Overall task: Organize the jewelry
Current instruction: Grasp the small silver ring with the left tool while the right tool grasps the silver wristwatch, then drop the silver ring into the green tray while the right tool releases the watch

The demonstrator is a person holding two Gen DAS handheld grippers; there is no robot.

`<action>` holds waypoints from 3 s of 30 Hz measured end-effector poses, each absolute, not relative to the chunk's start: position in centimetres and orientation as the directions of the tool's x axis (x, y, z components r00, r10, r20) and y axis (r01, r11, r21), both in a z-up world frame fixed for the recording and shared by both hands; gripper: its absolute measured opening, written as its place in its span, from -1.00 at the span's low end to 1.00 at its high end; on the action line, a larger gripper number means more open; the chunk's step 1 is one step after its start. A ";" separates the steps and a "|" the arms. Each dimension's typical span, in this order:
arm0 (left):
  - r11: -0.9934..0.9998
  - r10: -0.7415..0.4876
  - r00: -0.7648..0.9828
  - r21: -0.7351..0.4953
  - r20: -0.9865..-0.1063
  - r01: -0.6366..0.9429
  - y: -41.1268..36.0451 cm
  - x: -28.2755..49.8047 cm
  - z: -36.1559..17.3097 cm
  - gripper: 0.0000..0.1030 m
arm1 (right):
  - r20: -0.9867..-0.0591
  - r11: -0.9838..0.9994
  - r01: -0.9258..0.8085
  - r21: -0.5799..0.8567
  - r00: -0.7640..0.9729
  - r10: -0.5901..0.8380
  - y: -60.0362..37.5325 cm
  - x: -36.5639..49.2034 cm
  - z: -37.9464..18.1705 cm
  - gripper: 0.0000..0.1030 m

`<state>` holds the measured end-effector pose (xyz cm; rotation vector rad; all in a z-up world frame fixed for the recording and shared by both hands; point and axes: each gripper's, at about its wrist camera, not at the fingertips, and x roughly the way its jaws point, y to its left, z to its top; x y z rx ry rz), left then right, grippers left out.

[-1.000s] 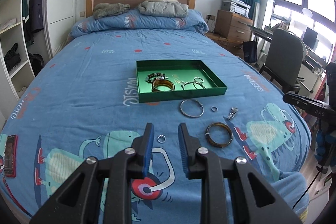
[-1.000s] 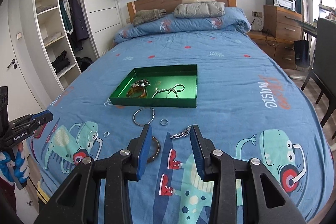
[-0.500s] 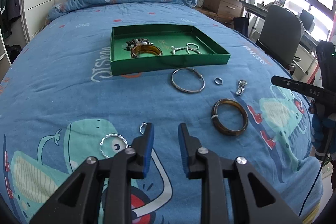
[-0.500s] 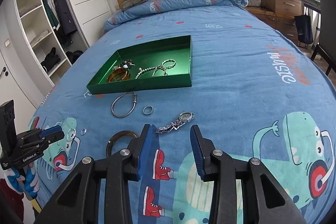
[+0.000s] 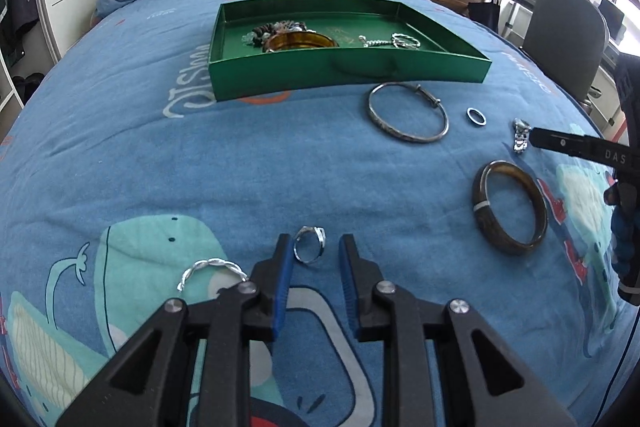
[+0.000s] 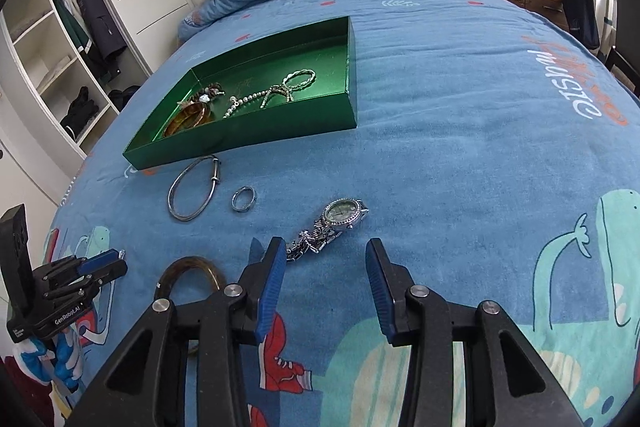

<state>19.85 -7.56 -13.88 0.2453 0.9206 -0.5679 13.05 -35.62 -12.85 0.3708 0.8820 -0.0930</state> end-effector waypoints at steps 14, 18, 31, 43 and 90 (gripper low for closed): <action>0.824 -0.383 0.480 -0.057 -0.789 0.564 -8.3 19.7 -13.8 -0.66 | -0.799 0.942 0.291 0.168 0.600 -0.043 -35.3 16.0 -14.0 -0.63; 0.827 -0.411 0.485 -0.092 -0.772 0.554 -7.8 19.3 -12.6 -0.66 | -0.795 0.942 0.282 0.181 0.606 -0.029 -35.7 15.0 -13.8 -0.74; 0.855 -0.455 0.597 -0.137 -0.661 0.501 -3.9 17.7 -2.8 -0.66 | -0.709 0.950 0.239 0.202 0.705 -0.027 -35.1 9.7 -7.9 -0.76; 0.840 -0.511 0.670 -0.148 -0.538 0.522 -2.2 14.7 5.9 -0.66 | -0.600 0.971 0.175 0.161 0.799 -0.045 -33.2 5.6 1.4 -0.76; 0.869 -0.316 0.490 -0.041 -0.812 0.492 -24.4 41.5 -12.1 -0.63 | -0.833 0.977 0.159 0.145 0.552 0.033 -37.5 35.9 -12.3 -0.74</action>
